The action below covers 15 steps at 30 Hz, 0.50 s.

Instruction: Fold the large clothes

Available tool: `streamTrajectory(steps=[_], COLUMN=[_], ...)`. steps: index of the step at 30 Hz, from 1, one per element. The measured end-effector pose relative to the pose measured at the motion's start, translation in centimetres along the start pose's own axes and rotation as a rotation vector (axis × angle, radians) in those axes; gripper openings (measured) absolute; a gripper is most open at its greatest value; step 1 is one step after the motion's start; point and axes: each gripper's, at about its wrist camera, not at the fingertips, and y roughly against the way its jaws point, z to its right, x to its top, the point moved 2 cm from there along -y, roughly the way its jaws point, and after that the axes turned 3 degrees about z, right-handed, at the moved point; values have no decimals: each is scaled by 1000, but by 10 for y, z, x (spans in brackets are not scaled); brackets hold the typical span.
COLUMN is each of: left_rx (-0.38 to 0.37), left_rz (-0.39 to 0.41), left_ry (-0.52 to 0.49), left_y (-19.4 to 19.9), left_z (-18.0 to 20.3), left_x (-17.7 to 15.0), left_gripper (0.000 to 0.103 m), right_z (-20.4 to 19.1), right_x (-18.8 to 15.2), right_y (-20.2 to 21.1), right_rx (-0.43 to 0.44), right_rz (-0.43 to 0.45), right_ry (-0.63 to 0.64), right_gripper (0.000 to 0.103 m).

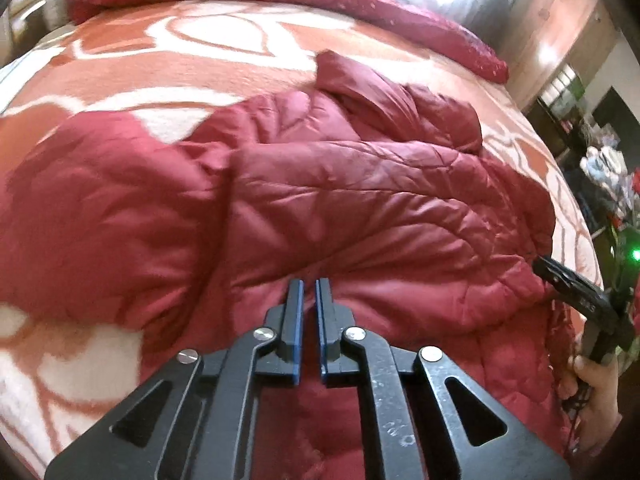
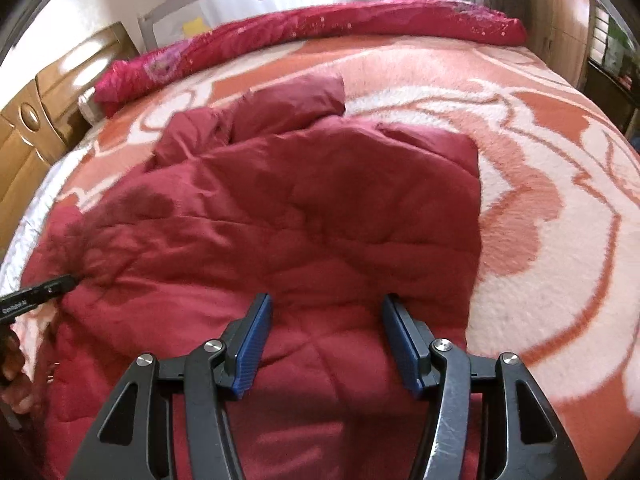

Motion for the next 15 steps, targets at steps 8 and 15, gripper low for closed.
streamTrajectory(steps=[8,15], left_rx=[-20,-50], left_rz=[57,79], left_ry=[213,367], left_y=[42,59], left_z=[-58,-110], left_x=[-27,-45], left_gripper=[60,62], right_z=[-38,-65], right_x=[-21,-44], right_y=[44,65], right_rx=[128,185], right_rz=[10,-10], right_ry=[34,84], right_gripper=[64,68])
